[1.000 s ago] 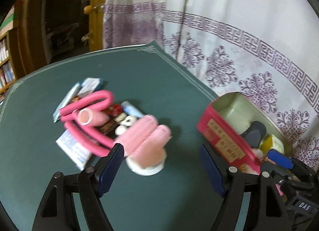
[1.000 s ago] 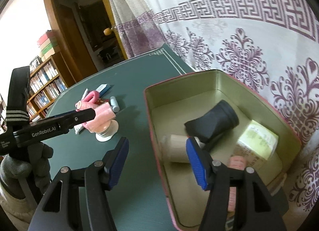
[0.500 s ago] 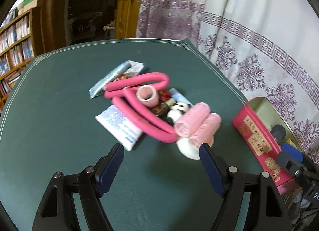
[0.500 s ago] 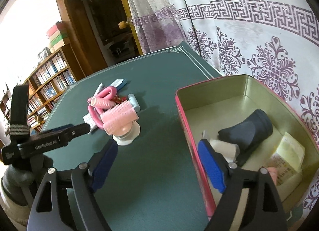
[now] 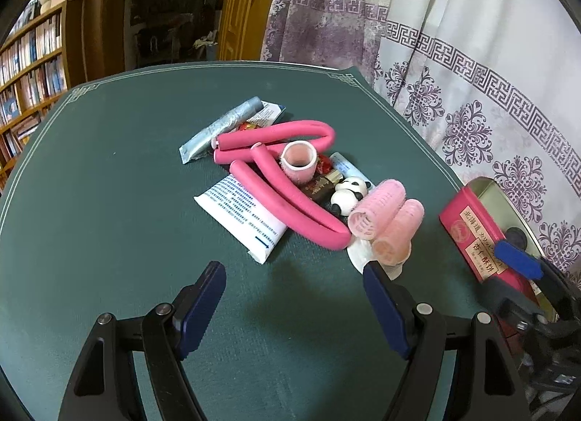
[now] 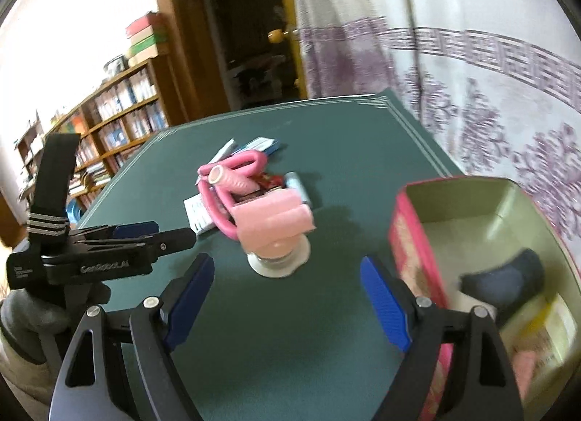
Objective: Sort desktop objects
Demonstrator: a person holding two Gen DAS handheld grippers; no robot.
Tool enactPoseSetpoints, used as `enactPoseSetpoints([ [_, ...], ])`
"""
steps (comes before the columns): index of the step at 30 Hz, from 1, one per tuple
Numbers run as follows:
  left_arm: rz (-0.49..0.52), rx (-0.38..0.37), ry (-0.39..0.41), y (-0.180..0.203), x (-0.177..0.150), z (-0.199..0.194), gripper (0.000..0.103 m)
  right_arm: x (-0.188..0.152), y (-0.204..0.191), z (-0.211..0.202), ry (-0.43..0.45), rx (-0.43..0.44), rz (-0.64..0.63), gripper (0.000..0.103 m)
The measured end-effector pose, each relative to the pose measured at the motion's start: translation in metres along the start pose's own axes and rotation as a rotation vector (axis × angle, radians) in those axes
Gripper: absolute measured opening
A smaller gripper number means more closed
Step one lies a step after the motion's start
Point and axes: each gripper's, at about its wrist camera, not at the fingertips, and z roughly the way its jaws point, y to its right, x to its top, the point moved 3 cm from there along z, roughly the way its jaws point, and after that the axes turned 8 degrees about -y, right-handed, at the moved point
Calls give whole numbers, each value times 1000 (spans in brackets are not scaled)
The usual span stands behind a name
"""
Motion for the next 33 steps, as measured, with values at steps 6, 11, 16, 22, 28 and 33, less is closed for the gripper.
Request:
enactPoseSetpoints([
  [6, 3, 6, -6, -5, 0, 2, 79, 10, -8, 35, -54, 8, -54, 86],
  [11, 6, 5, -16, -5, 3, 7, 79, 15, -14, 53, -74, -9, -110, 86],
  [16, -6, 14, -27, -8, 5, 13, 80, 21, -12, 67, -90, -16, -139, 88],
  [22, -20, 18, -37, -13, 7, 17, 80, 26, -11, 77, -109, -3, -151, 88],
  [28, -31, 23, -34, -17, 10, 17, 80, 26, -13, 84, -115, 22, -157, 80],
  [33, -12, 14, -31, -9, 14, 17, 79, 24, -8, 84, -120, 36, -129, 74],
])
